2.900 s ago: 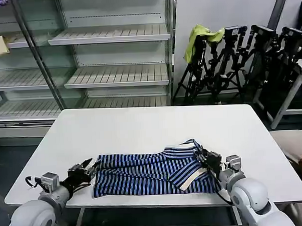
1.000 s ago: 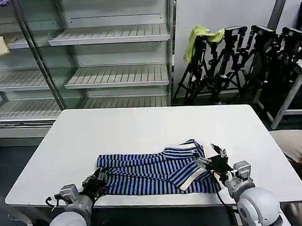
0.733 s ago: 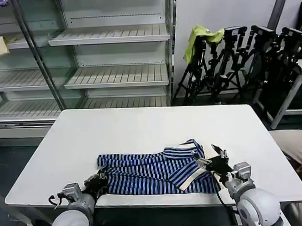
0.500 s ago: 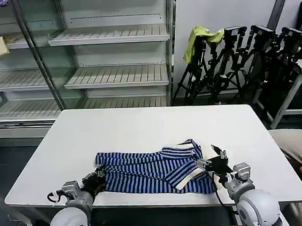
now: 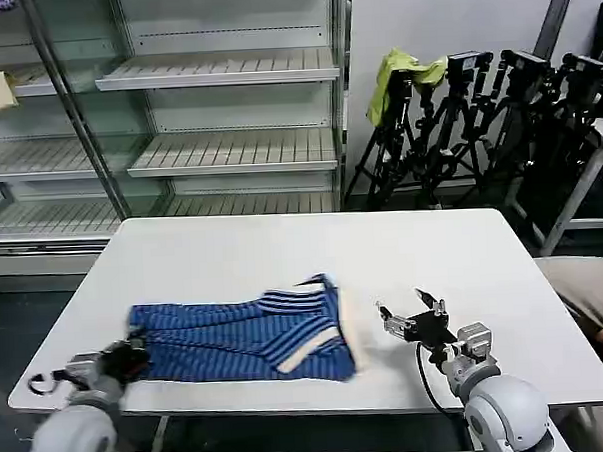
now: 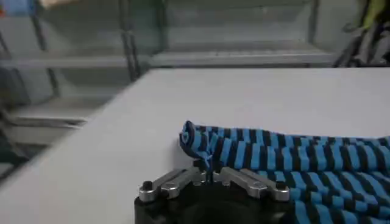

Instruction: Fold and organize the clothes.

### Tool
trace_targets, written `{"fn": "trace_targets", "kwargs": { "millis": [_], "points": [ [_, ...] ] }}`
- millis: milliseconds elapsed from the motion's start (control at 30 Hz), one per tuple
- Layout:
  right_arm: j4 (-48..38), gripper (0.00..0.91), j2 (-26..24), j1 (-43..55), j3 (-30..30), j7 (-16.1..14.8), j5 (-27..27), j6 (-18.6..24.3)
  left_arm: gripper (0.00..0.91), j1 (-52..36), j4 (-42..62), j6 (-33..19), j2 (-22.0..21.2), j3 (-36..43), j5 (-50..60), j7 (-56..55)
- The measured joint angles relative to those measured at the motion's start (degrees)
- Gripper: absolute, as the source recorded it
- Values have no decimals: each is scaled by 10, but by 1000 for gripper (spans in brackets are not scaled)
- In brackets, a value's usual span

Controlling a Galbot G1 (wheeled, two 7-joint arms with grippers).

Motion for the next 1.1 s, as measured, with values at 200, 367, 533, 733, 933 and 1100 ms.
{"fn": "trace_targets", "kwargs": {
  "millis": [200, 367, 533, 733, 933, 1100],
  "points": [
    [1, 907, -6, -2, 4, 0, 0, 1, 10, -1, -8, -9, 28, -31, 52, 20],
    [4, 907, -9, -5, 9, 0, 0, 1, 10, -6, -40, -20, 30, -22, 103, 38],
    [6, 907, -6, -3, 10, 2, -4, 1, 10, -12, -80, -24, 22, 15, 146, 53],
    [6, 907, -3, -4, 12, 2, -9, 2, 10, -20, -125, -19, 12, 76, 176, 62],
    [6, 907, -2, -5, 18, 2, -11, 2, 10, -32, -147, -5, 2, 132, 180, 61],
    [7, 907, -3, -6, 21, 2, -13, 2, 10, -55, -148, 8, -11, 179, 165, 52]
  ]
}}
